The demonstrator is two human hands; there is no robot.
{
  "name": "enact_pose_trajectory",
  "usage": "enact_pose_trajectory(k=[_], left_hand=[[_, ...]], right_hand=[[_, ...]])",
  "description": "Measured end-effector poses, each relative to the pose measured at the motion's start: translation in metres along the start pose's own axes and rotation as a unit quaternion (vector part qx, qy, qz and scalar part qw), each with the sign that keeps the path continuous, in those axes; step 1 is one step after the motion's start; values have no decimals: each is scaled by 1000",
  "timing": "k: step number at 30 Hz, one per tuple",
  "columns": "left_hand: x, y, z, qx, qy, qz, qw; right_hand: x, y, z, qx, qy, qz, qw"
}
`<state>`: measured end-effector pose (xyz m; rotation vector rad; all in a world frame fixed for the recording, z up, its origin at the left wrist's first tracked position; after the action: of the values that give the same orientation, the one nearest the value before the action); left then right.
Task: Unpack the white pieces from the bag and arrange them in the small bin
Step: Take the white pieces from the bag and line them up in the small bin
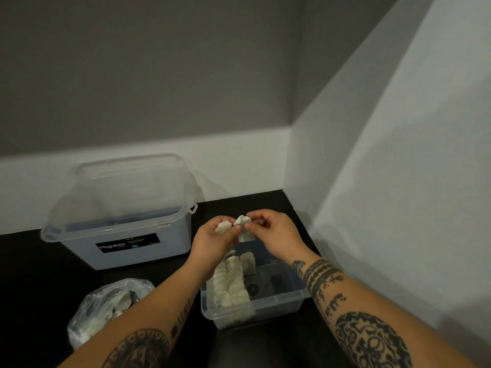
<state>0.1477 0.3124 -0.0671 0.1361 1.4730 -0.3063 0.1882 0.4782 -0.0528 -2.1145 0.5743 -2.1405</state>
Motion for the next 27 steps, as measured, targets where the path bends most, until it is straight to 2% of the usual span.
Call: enact_pose_trajectory(k=[5, 8, 14, 20, 27], left_hand=[[3, -1, 0, -2, -4, 2, 1000], [6, -8, -2, -33, -6, -1, 999], [13, -26, -6, -110, -16, 11, 994], [15, -23, -2, -97, 7, -19, 995], [18, -22, 2, -97, 8, -32, 995]], right_hand=[[-8, 1, -1, 3, 5, 38, 999], [-15, -1, -1, -2, 26, 59, 998], [-49, 11, 2, 27, 126, 177, 976], [-73, 28, 2, 70, 195, 278, 938], [-86, 37, -2, 96, 218, 332, 913]])
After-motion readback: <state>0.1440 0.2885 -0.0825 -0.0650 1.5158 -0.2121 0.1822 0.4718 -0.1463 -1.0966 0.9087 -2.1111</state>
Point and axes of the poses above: each hand's wrist, its own z-axis away from the middle knuckle, its own y-axis out of the palm, x = y × z, the point moved 6 cm from there along -z, towards the middle knuckle, and after that the axes turned 2 degrees about -z, right-handed, at the moved point
